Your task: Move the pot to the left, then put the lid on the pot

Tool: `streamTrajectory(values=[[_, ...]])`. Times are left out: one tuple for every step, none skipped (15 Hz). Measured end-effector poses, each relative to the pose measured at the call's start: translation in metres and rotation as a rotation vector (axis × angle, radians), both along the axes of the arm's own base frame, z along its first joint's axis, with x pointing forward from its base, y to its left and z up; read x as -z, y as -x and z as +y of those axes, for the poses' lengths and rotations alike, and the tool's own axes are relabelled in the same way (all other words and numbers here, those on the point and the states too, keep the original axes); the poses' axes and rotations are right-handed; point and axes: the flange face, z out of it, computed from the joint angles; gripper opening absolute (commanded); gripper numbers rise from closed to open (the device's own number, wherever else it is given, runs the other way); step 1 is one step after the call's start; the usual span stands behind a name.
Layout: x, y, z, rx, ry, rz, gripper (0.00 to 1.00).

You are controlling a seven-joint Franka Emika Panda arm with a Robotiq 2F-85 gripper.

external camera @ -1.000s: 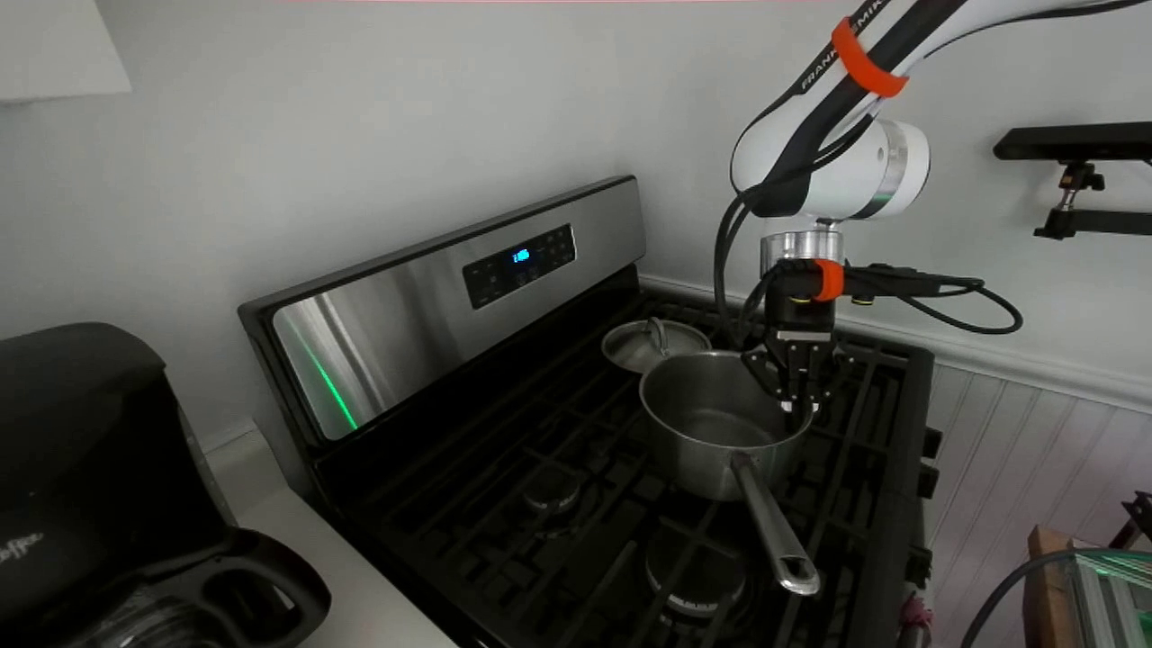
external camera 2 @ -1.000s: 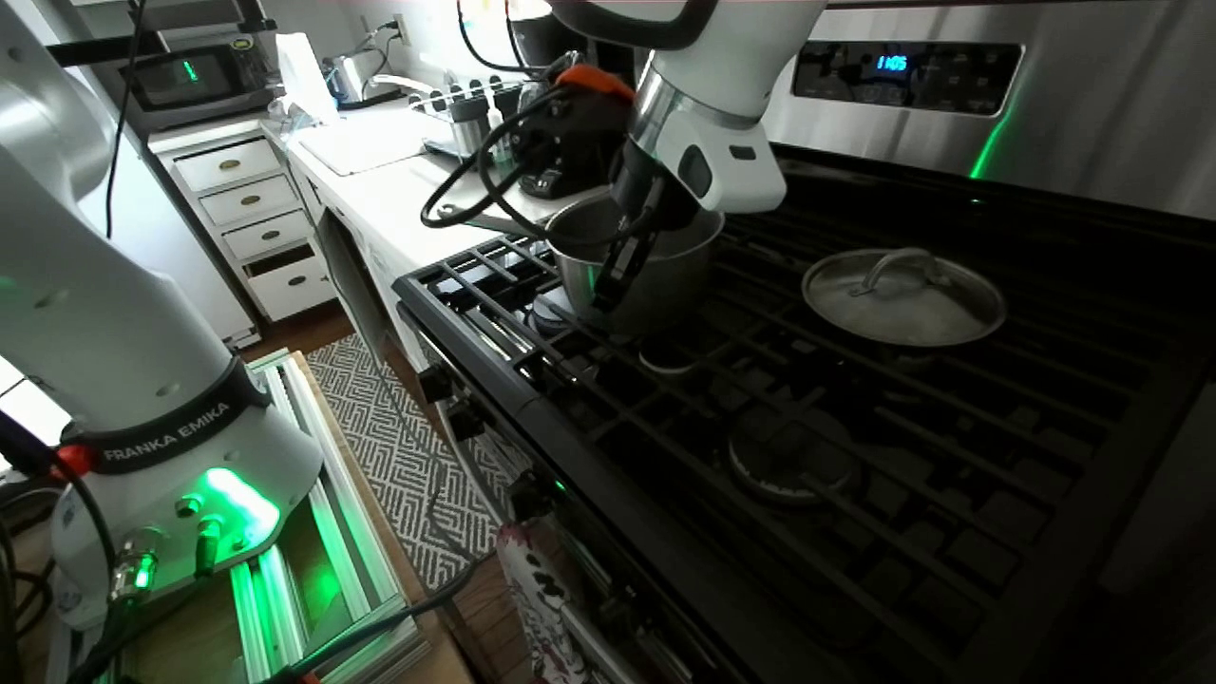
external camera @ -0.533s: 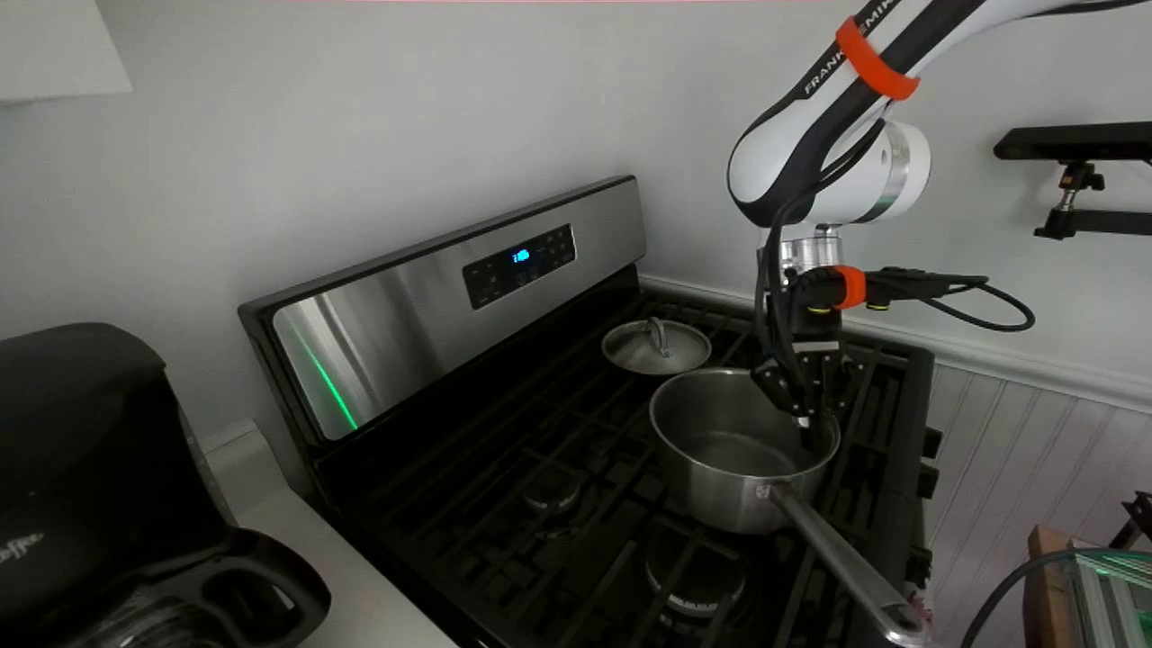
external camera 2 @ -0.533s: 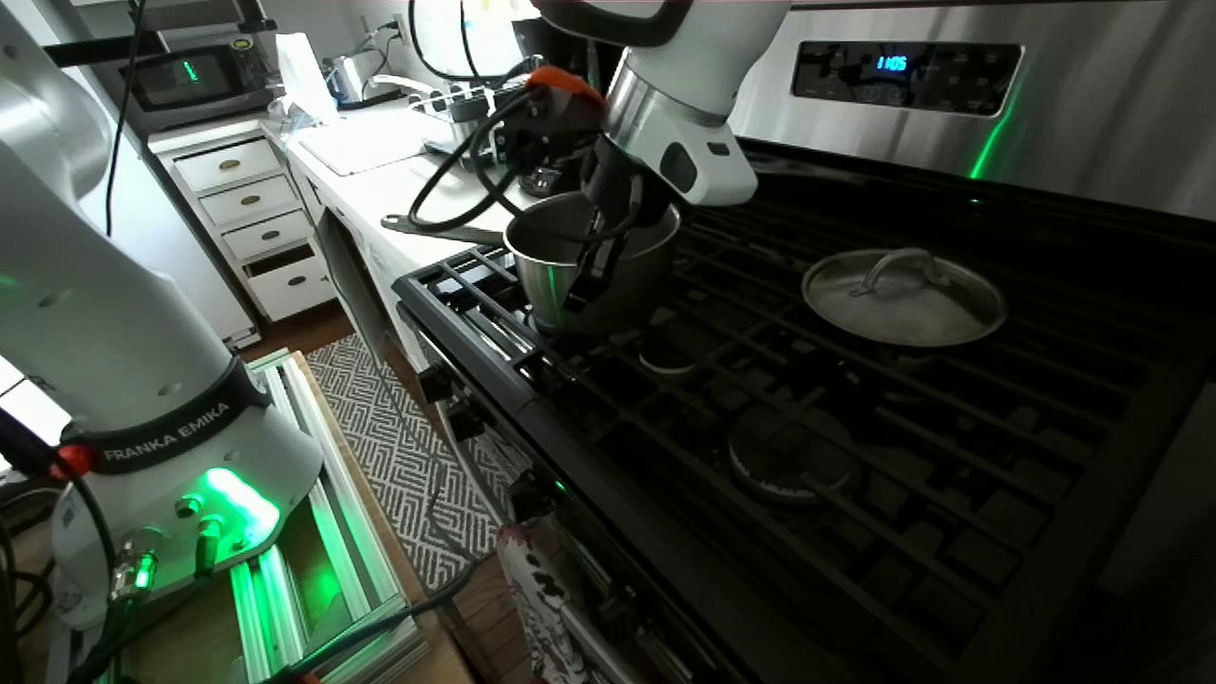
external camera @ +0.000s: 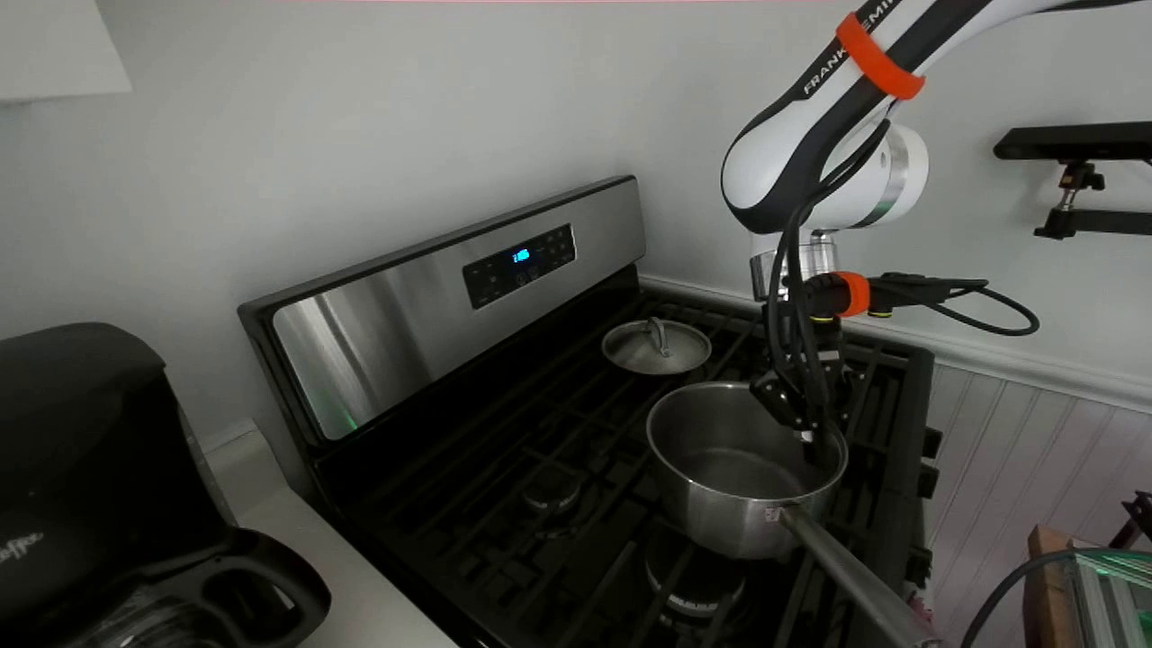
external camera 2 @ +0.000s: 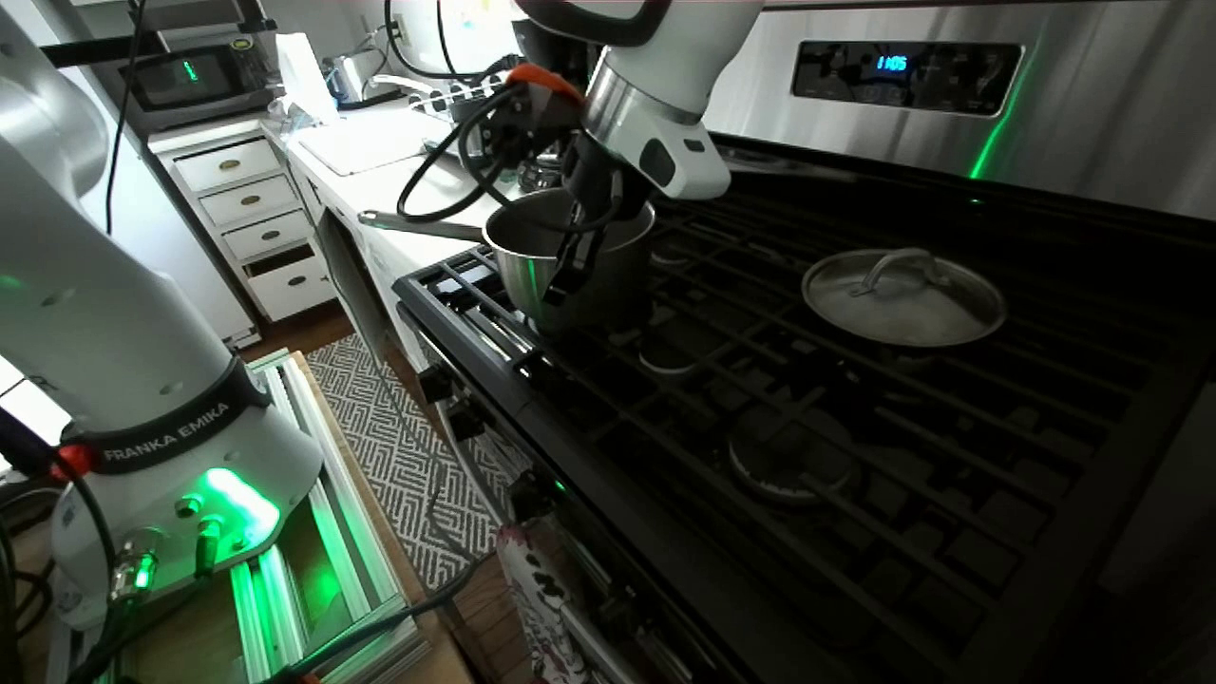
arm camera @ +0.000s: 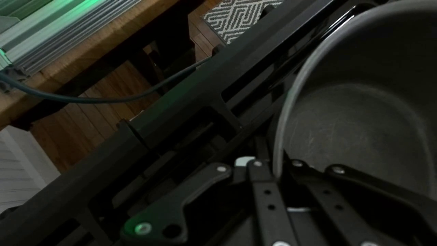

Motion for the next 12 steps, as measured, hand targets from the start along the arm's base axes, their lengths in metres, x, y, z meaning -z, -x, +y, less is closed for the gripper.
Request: streamTrajectory(values=[[0.0,0.0,0.0,0.0,0.0,0.0,0.05],[0.0,0.0,0.0,0.0,0.0,0.0,0.05],[0.0,0.0,0.0,0.0,0.0,0.0,0.01],[0.0,0.0,0.0,0.0,0.0,0.0,0.01],[0.0,0.0,0.0,-0.001,0.0,0.0,0.01],[0.0,0.0,0.001,-0.002,0.0,0.0,0.01],[0.0,-0.001,0.001,-0.004,0.0,0.0,0.01],[0.0,-0.001,0.003,-0.007,0.0,0.0,0.01],[0.0,-0.002,0.006,-0.008,-0.002,0.0,0.01],[0.0,-0.002,0.009,-0.002,-0.008,0.0,0.01],[0.001,-0.001,0.013,0.005,-0.016,-0.001,0.01],[0.001,-0.001,0.016,0.015,-0.025,-0.002,0.01]])
